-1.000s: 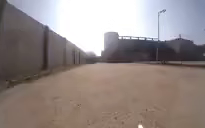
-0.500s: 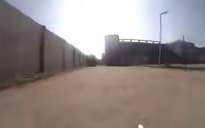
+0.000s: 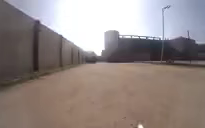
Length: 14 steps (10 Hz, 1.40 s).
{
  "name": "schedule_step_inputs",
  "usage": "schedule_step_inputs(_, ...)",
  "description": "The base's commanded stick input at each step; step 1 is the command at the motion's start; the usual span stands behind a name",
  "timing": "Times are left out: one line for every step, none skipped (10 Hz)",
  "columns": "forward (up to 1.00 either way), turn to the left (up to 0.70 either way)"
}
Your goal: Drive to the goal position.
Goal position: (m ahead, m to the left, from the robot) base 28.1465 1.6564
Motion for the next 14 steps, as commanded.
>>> schedule_step_inputs(1.0, 0.0)
schedule_step_inputs(1.0, 0.0)
schedule_step_inputs(1.0, 0.0)
schedule_step_inputs(1.0, 0.0)
schedule_step_inputs(1.0, 0.0)
schedule_step_inputs(1.0, 0.0)
schedule_step_inputs(1.0, 0.0)
schedule_step_inputs(1.0, 0.0)
schedule_step_inputs(1.0, 0.0)
schedule_step_inputs(1.0, 0.0)
schedule_step_inputs(1.0, 0.0)
schedule_step_inputs(1.0, 0.0)
schedule_step_inputs(1.0, 0.0)
schedule_step_inputs(1.0, 0.0)
